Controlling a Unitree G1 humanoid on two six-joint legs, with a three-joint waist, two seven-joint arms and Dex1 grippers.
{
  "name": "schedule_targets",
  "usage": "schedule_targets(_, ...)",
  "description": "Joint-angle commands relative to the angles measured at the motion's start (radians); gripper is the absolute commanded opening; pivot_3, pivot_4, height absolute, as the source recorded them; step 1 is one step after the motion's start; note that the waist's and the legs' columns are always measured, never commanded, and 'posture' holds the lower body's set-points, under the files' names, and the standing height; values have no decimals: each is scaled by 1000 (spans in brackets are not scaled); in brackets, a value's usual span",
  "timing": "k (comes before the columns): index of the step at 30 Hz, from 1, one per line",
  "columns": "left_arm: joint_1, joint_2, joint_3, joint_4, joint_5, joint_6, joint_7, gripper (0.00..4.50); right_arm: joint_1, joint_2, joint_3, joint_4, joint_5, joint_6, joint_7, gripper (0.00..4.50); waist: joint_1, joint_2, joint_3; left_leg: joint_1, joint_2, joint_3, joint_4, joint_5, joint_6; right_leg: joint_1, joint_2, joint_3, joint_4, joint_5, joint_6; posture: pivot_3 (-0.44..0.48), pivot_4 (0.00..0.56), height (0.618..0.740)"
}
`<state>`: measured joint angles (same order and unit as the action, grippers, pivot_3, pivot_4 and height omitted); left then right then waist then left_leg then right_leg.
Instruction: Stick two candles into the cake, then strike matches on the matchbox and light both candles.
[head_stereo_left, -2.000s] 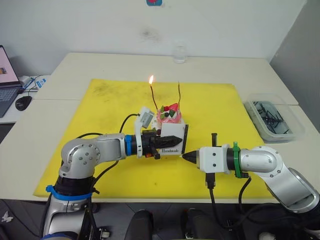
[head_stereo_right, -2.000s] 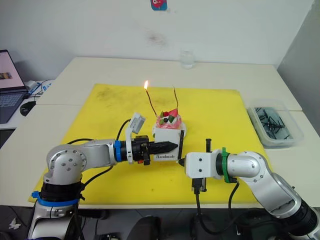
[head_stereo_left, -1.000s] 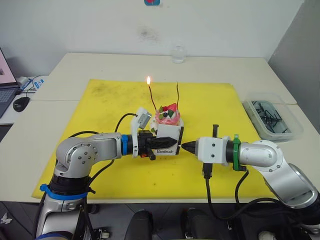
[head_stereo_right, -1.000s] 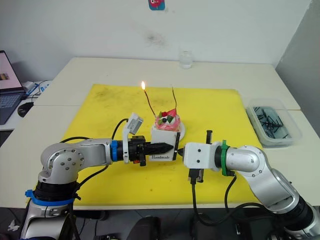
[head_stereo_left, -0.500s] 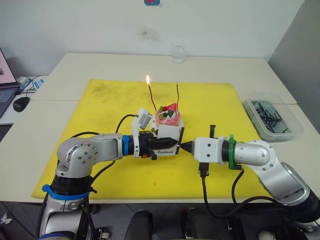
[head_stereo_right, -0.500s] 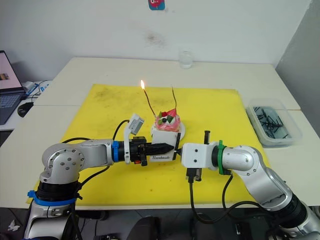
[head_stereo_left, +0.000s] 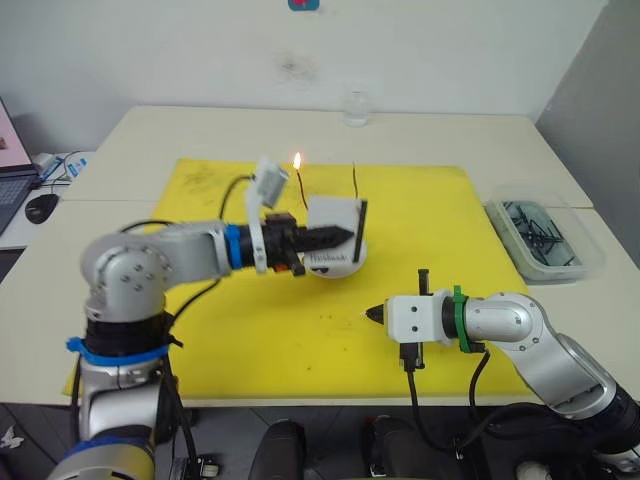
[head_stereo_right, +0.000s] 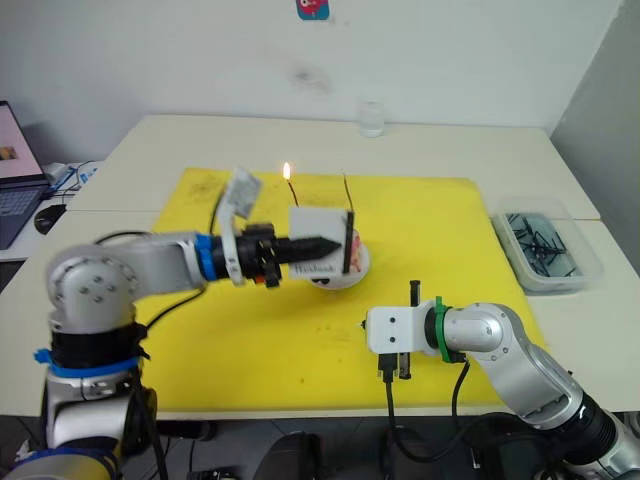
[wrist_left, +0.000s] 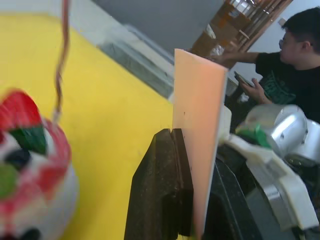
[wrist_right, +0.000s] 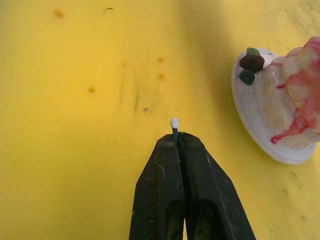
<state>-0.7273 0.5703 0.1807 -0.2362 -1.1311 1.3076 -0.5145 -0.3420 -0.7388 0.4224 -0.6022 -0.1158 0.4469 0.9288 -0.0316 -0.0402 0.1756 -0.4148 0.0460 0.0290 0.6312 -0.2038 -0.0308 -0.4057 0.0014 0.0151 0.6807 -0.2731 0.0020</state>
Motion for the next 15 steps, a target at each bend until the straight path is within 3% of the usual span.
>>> schedule_targets(1, 9, 34, 8, -21, -8, -5, -31, 0, -14, -1, -54, -57, 31, 18, 9, 17, 1, 0, 0, 0, 0, -1, 0, 0, 0, 0, 0, -1, 0, 0, 0, 0, 150, 740)
schedule_targets(15, 286, 152, -35, -137, 48, -55, -123, 0, -93, 25, -164, -79, 95, 124, -30, 17, 4, 0, 0, 0, 1, -1, 0, 0, 0, 0, -2, -1, 0, 0, 0, 0, 150, 740)
